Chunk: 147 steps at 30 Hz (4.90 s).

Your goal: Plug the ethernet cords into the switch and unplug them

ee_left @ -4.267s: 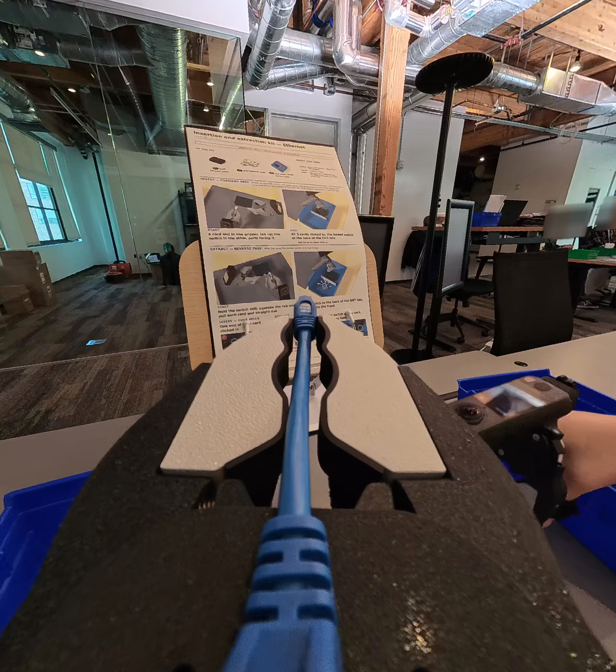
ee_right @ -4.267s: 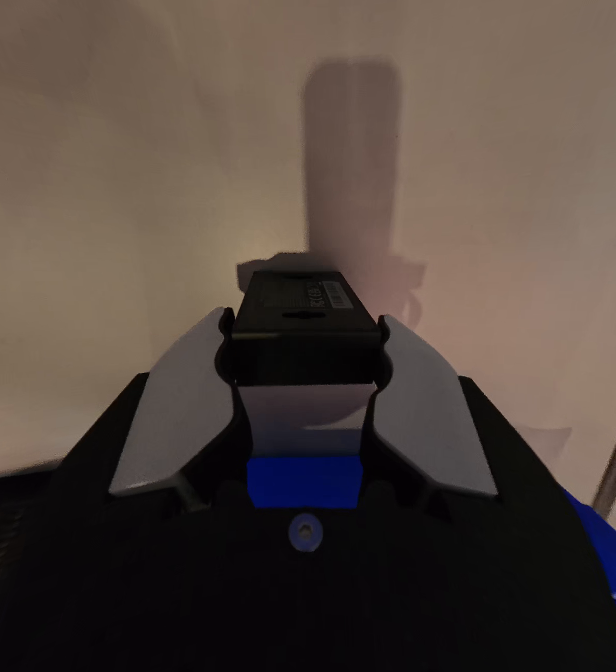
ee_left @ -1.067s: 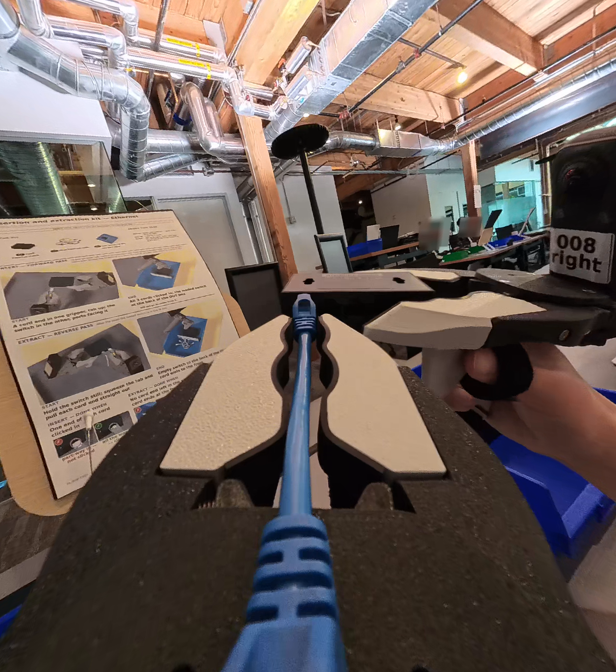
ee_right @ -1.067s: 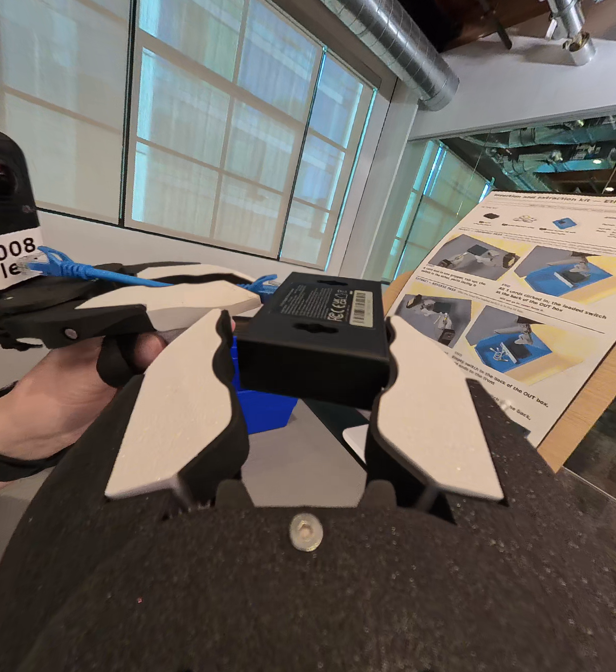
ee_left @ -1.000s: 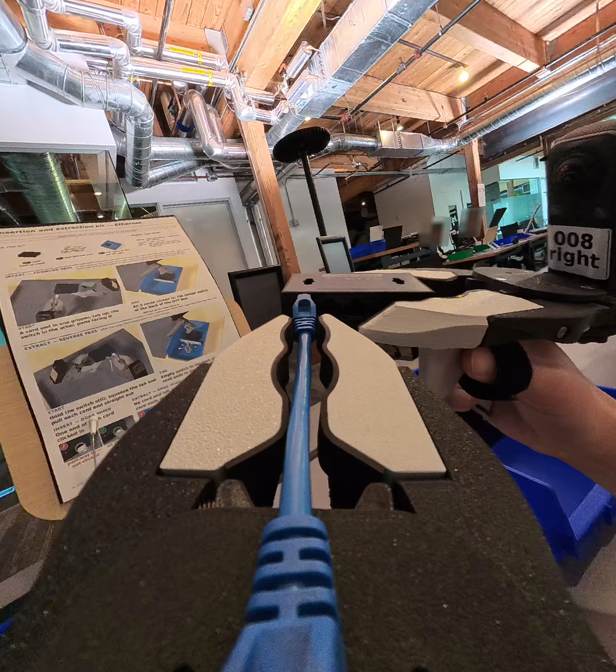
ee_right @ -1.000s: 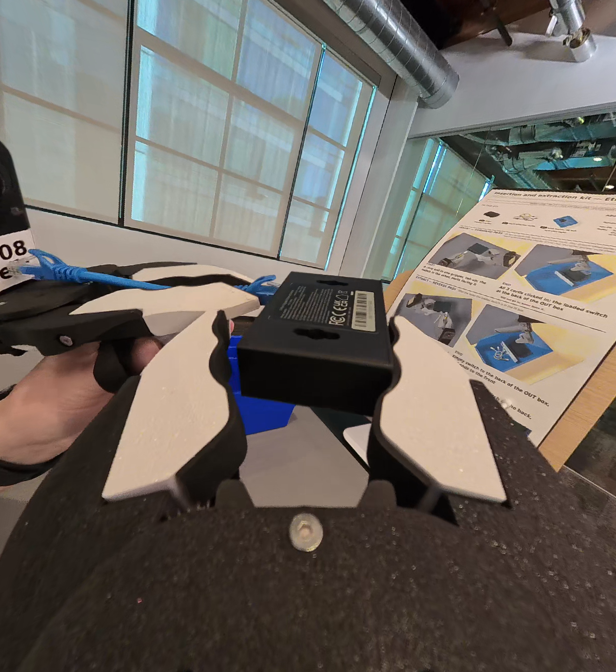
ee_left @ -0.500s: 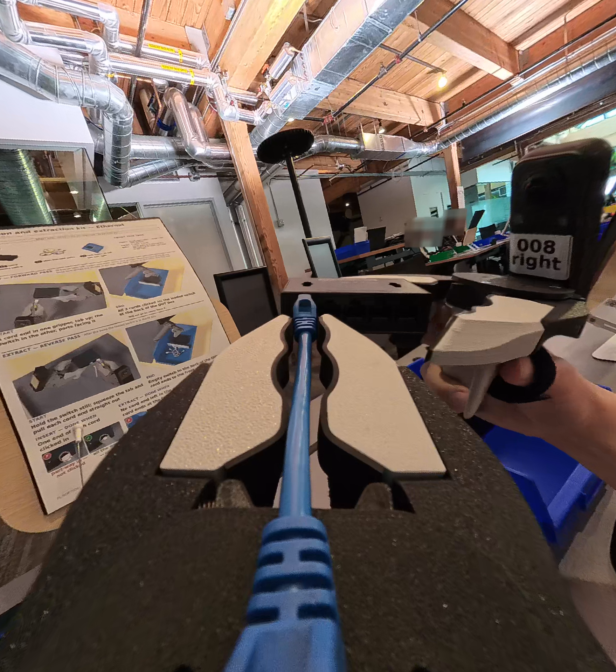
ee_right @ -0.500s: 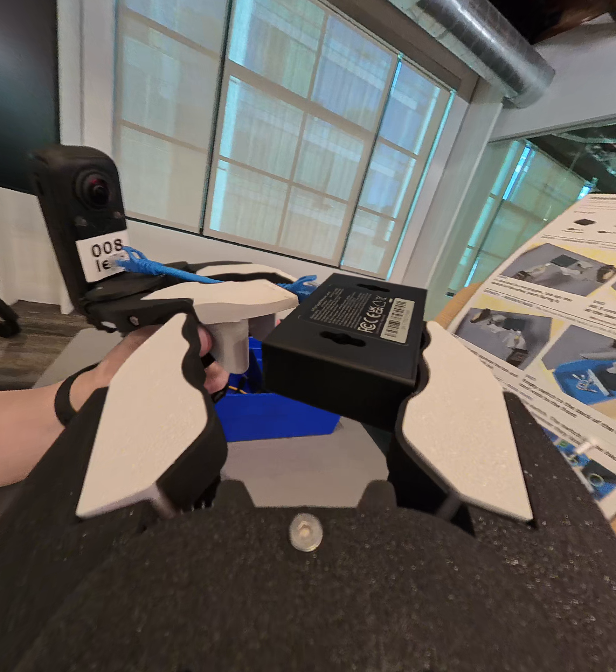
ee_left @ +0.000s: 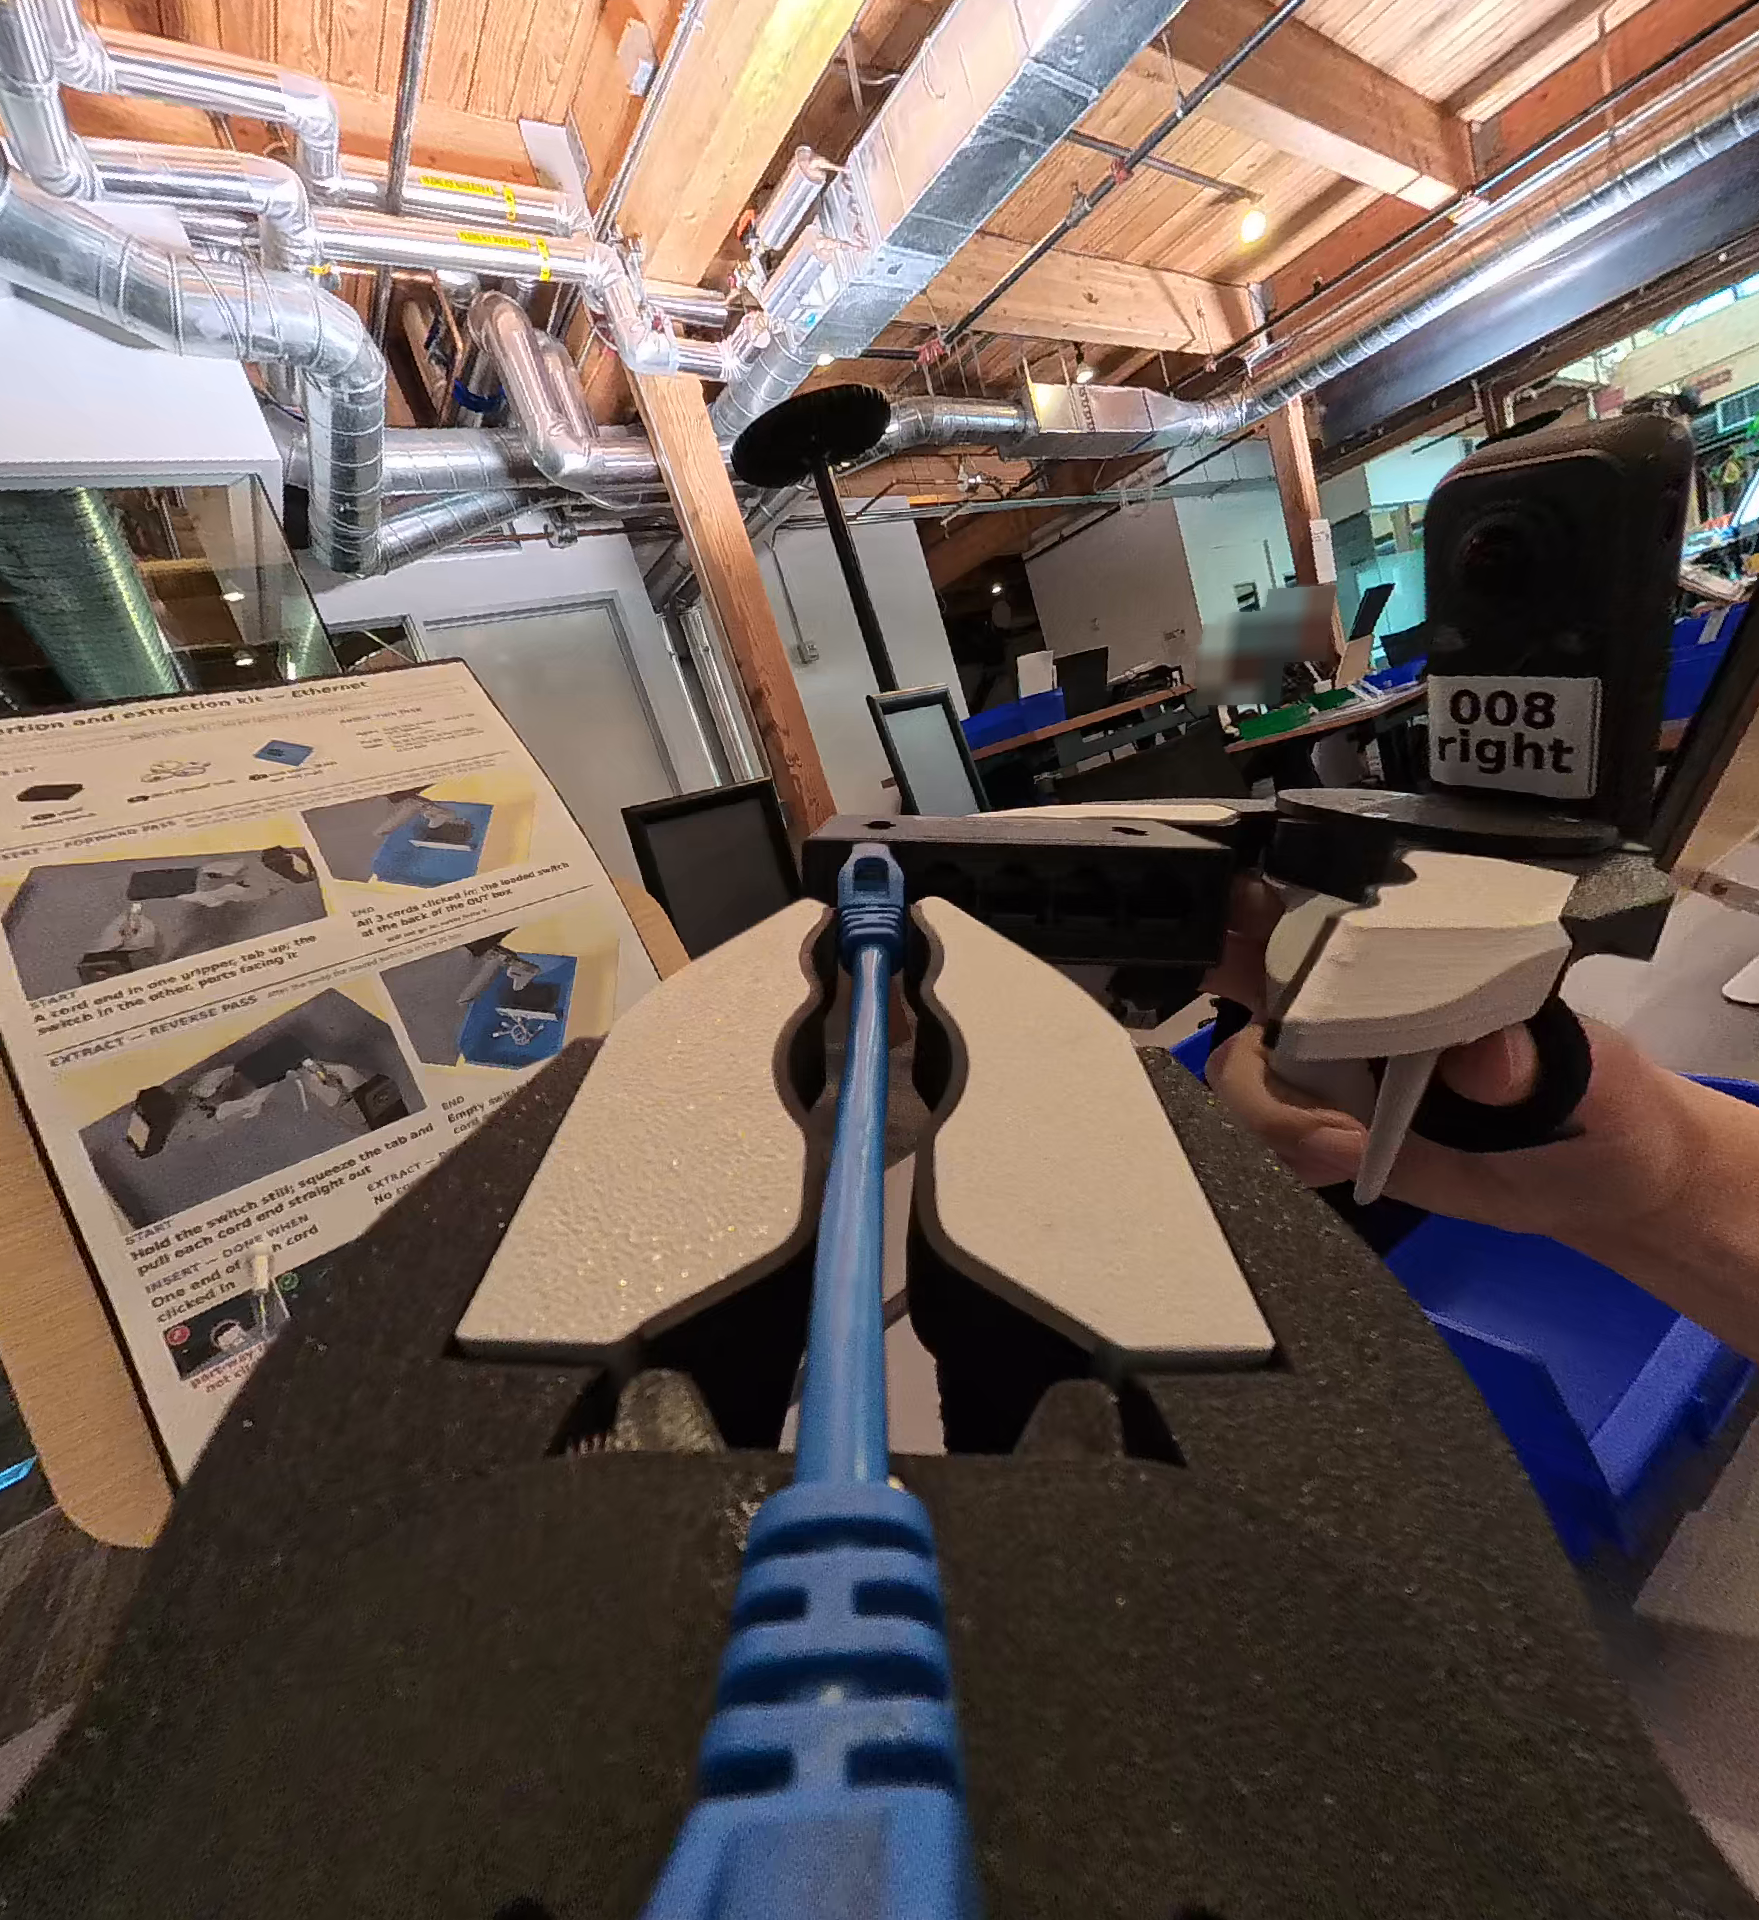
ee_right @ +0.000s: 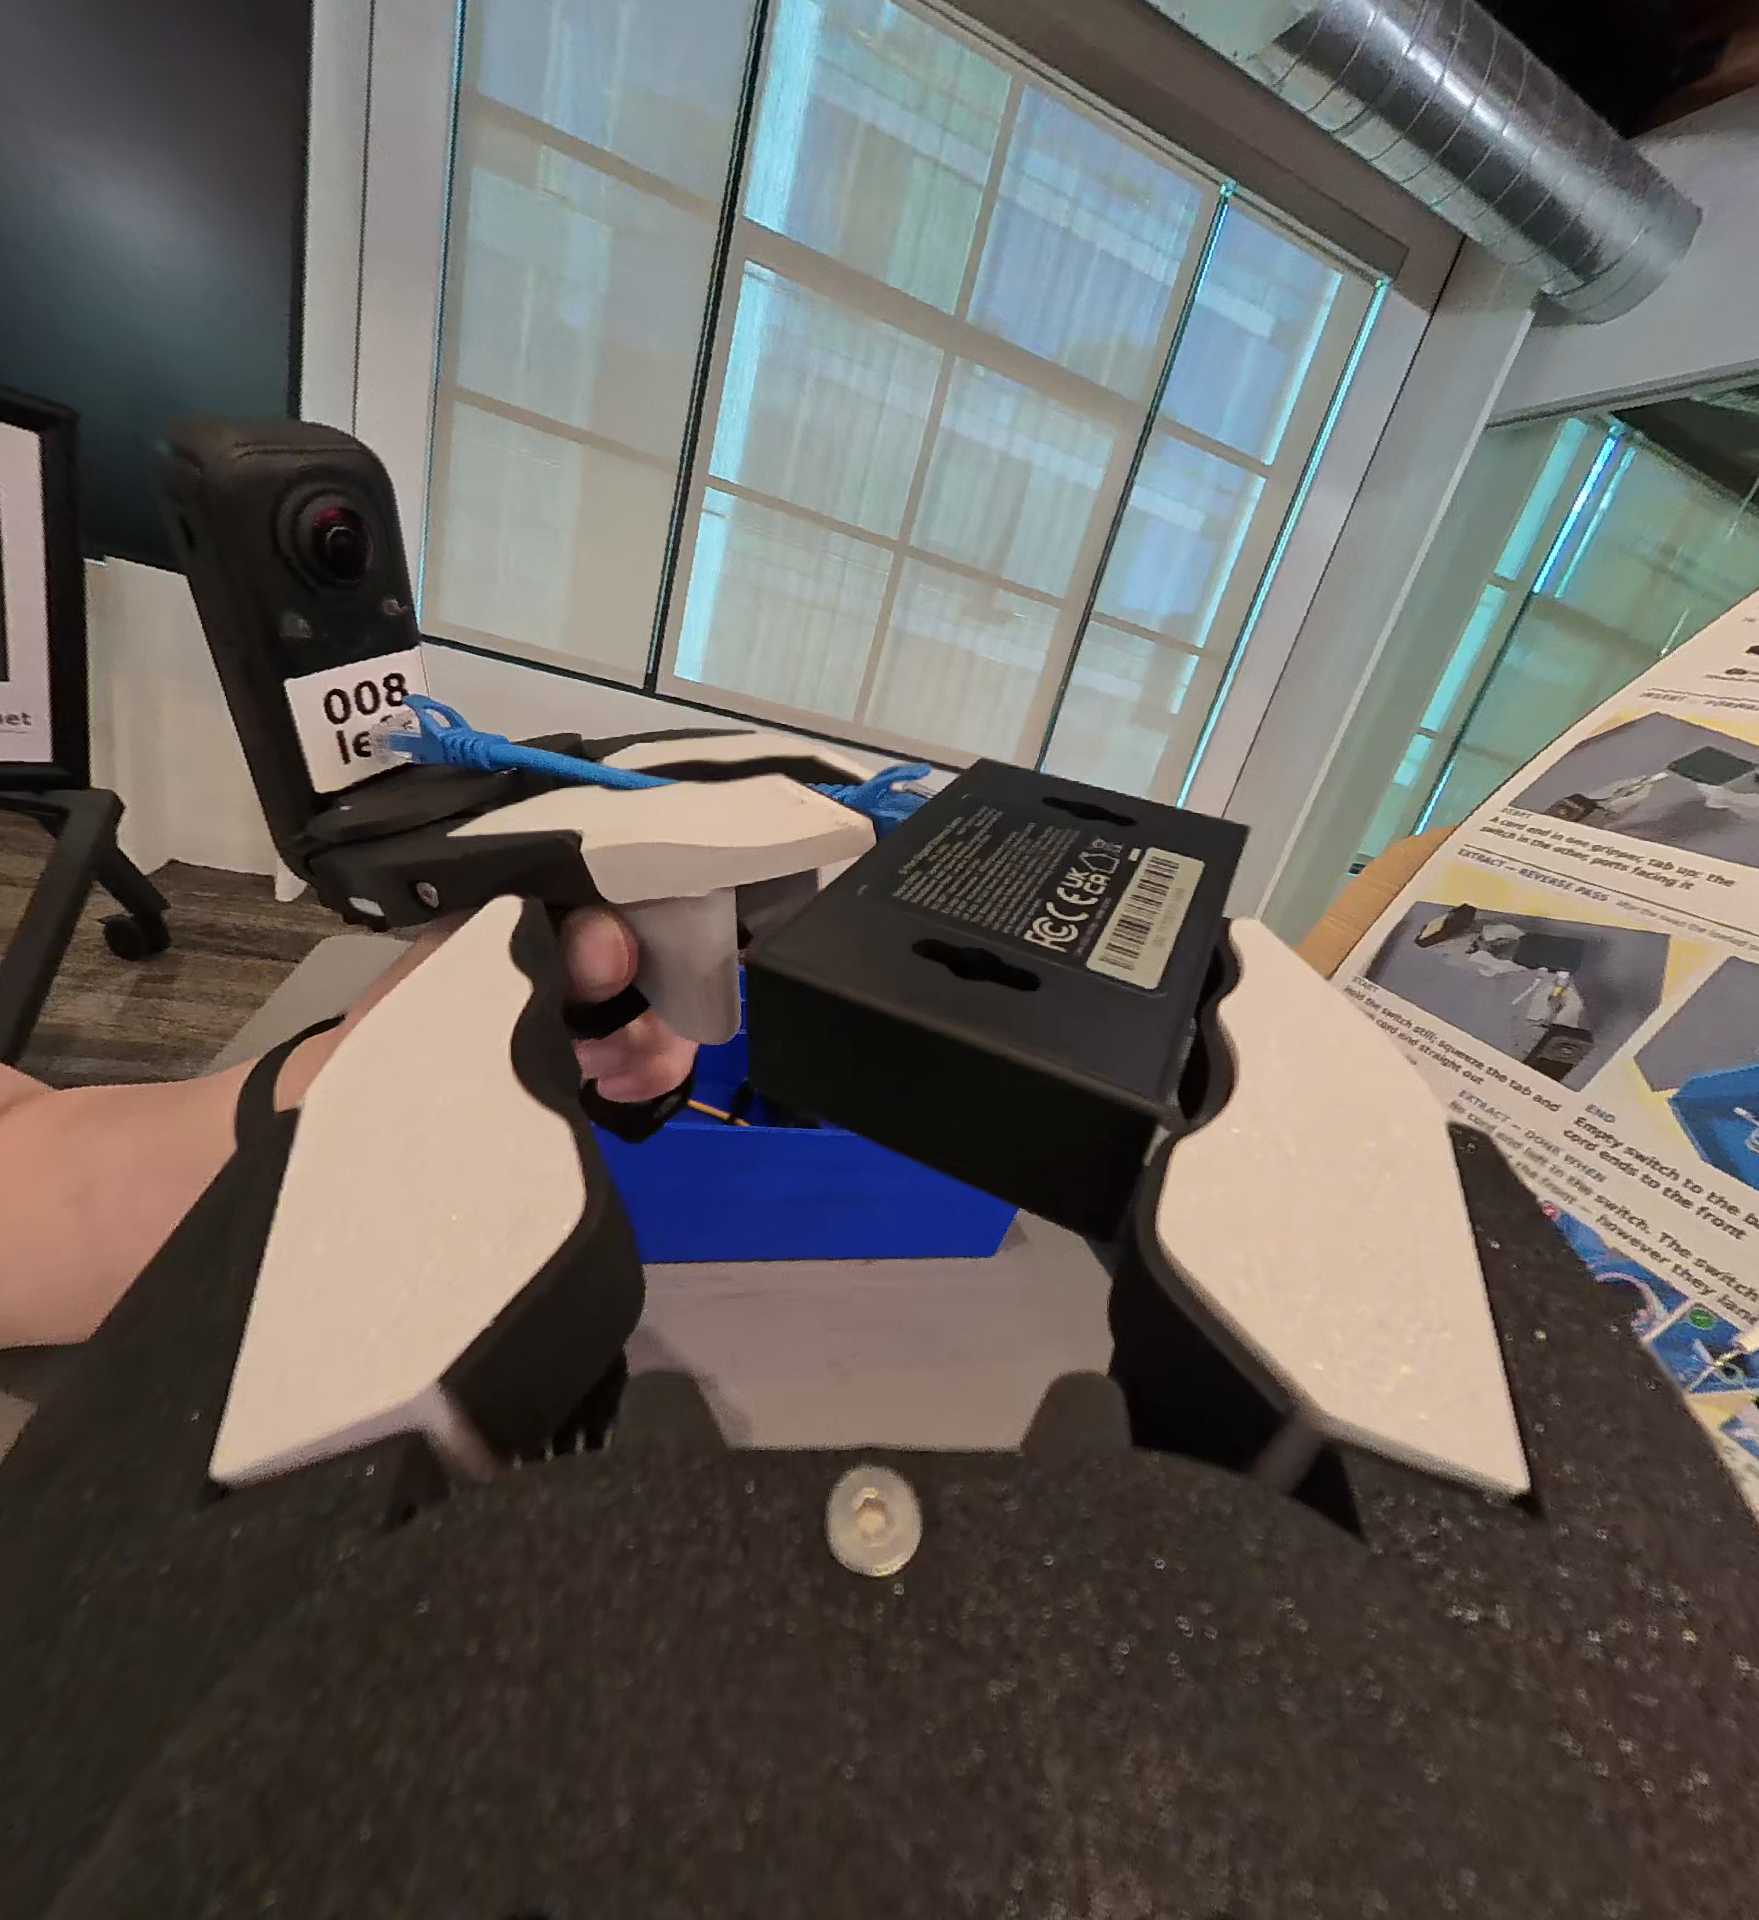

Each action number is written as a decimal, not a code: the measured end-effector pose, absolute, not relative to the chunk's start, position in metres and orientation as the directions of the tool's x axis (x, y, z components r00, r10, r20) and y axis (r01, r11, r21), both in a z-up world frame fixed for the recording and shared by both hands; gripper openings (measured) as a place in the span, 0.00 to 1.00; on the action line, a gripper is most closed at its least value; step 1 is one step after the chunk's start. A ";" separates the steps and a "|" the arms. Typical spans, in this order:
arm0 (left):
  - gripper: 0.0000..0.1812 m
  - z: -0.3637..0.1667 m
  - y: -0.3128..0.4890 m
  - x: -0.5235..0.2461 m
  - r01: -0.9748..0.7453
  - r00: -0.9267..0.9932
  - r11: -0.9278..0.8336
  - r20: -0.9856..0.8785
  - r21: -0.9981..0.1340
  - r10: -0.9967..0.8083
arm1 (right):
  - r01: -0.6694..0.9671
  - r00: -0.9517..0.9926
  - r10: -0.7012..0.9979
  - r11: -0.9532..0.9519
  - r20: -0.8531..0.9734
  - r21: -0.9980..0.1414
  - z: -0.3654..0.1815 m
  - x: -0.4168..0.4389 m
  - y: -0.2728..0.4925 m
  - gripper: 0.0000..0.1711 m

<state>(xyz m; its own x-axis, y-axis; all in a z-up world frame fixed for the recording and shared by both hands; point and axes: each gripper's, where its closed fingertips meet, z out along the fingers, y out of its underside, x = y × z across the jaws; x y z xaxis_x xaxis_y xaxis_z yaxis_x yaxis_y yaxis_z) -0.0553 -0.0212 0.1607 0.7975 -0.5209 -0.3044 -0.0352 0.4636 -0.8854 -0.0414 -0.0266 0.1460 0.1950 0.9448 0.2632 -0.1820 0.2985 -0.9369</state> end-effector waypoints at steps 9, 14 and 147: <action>0.06 0.160 -0.022 -0.055 -0.094 0.797 0.475 -0.352 -0.875 -0.491 | -0.160 0.288 0.895 0.395 0.340 -0.904 0.149 -0.043 -0.024 0.64; 0.06 0.158 -0.020 -0.055 -0.095 0.794 0.469 -0.351 -0.878 -0.496 | -0.140 0.320 0.874 0.425 0.366 -0.894 0.148 -0.043 -0.022 0.63; 0.06 0.021 0.064 -0.116 -0.353 0.828 -0.333 -0.126 -0.874 -0.546 | 0.615 0.414 0.562 0.407 0.716 -0.675 -0.001 -0.089 0.061 0.15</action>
